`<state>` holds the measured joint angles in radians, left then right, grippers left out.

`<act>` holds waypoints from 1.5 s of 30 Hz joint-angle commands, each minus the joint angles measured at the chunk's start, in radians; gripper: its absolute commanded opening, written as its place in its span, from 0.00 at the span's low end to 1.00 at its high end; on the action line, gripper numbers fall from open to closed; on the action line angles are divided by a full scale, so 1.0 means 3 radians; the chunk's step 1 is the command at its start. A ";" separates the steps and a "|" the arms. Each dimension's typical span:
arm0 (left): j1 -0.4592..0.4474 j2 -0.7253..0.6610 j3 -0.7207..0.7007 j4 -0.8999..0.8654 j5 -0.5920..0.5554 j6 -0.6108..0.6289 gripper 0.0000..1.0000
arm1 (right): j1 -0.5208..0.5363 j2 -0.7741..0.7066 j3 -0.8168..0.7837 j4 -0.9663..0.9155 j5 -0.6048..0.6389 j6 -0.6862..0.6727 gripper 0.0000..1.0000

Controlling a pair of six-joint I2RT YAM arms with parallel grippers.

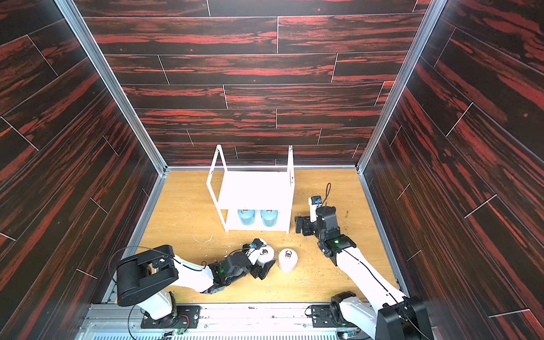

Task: Remove the tea canisters from the shelf
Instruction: Place the tea canister at the center of the board.

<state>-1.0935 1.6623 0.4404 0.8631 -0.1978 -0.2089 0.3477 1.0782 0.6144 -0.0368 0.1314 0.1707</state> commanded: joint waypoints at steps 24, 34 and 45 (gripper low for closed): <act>-0.0010 -0.0713 0.0400 -0.1113 0.0044 0.0201 0.96 | -0.0046 0.0000 0.0002 0.0069 -0.0080 -0.0002 0.98; 0.0186 -0.0945 0.0594 -0.1430 -0.0202 0.0322 0.96 | -0.0051 -0.0027 -0.0010 0.0067 -0.0102 -0.0006 0.98; 0.0768 -0.0680 0.0706 -0.1372 0.0270 0.0266 0.95 | -0.0052 -0.0071 -0.0043 0.0046 -0.0116 -0.0004 0.98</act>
<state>-0.8856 1.4460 0.6315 0.4629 -0.1684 -0.1314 0.3359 1.0733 0.6140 -0.0288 0.1062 0.1711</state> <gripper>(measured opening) 0.957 0.983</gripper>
